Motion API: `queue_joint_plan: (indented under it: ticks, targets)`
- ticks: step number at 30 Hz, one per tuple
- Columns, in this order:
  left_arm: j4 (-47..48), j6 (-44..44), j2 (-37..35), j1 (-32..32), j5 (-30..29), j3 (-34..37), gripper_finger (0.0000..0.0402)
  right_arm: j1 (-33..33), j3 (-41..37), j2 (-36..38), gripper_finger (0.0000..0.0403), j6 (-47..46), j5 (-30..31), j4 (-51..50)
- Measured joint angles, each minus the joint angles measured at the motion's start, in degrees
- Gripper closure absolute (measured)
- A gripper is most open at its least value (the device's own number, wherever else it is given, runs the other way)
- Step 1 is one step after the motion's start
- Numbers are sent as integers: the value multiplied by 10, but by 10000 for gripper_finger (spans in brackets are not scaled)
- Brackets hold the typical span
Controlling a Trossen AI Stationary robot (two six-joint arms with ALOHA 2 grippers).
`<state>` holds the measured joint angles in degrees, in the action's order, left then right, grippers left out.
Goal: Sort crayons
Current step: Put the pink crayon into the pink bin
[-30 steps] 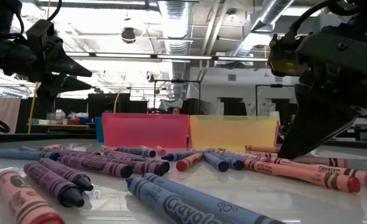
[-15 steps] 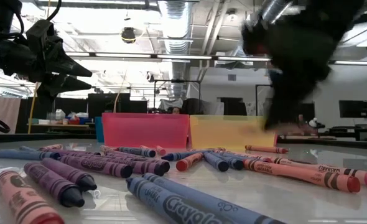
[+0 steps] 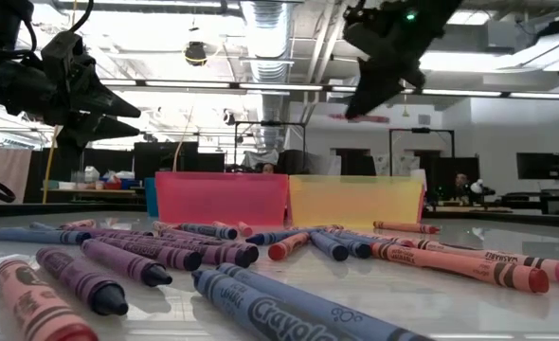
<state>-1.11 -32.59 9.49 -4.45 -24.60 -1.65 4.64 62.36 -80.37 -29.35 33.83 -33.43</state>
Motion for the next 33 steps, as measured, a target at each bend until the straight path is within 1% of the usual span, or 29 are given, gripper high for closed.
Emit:
queue_joint_plan:
  ticks: [6,10,13,16,20,24,28,33]
  targets:
    - [-1,4,0,0,-17,0,242,-123,0,-9,401,93,0,69]
    - [-1,4,0,0,-23,0,242,-197,0,-43,401,146,-47,126]
    - [-1,4,0,0,-23,0,242,-248,0,-69,401,161,-91,161]
    - [-1,4,0,0,-23,0,242,-290,0,-98,401,162,-122,179]
    - [-1,3,0,0,-22,0,242,-324,0,-135,401,163,-167,202]
    - [-1,4,0,0,-22,0,242,-340,0,-171,401,159,-204,212]
    - [-1,6,0,0,-22,0,242,-353,0,-198,401,157,-221,219]
    - [-1,8,0,0,-22,0,242,-367,0,-212,397,144,-233,220]
